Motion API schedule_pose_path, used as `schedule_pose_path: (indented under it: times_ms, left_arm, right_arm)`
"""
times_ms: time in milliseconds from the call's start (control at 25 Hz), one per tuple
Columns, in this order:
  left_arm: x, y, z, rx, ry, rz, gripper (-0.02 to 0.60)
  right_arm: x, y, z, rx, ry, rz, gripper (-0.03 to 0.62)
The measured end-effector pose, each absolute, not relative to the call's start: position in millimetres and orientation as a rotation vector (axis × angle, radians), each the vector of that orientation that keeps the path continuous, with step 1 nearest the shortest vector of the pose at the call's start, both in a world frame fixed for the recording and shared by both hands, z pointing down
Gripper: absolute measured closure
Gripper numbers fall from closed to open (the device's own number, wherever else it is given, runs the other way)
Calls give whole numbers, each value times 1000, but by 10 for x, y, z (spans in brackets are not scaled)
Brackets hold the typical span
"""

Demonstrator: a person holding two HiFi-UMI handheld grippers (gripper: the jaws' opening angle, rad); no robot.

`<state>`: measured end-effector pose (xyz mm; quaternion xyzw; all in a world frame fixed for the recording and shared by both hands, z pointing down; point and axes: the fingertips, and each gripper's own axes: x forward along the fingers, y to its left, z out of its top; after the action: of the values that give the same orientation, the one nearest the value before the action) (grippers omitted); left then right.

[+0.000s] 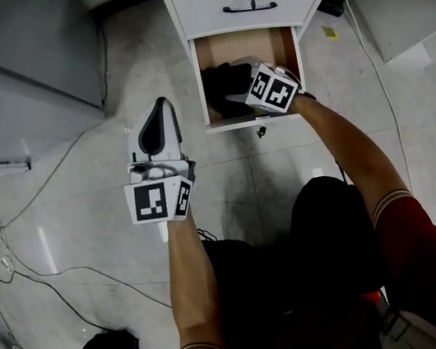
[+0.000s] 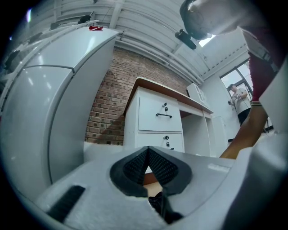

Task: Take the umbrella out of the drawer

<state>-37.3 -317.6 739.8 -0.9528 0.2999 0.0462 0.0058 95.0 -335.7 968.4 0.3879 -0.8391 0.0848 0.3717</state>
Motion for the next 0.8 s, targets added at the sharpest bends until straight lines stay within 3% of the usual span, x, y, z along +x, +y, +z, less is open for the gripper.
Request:
schedule_pose_path:
  times_ms: [360,800]
  left_arm:
    - [-386,-3173,7403,-3011,925,183,577]
    - [-432,-3134,7406,-3012,912,162,577]
  right_arm:
    - [1039,-3466,10257,948,-2037,302,177]
    - [1070,-3574,10571,920,-1911,313,195]
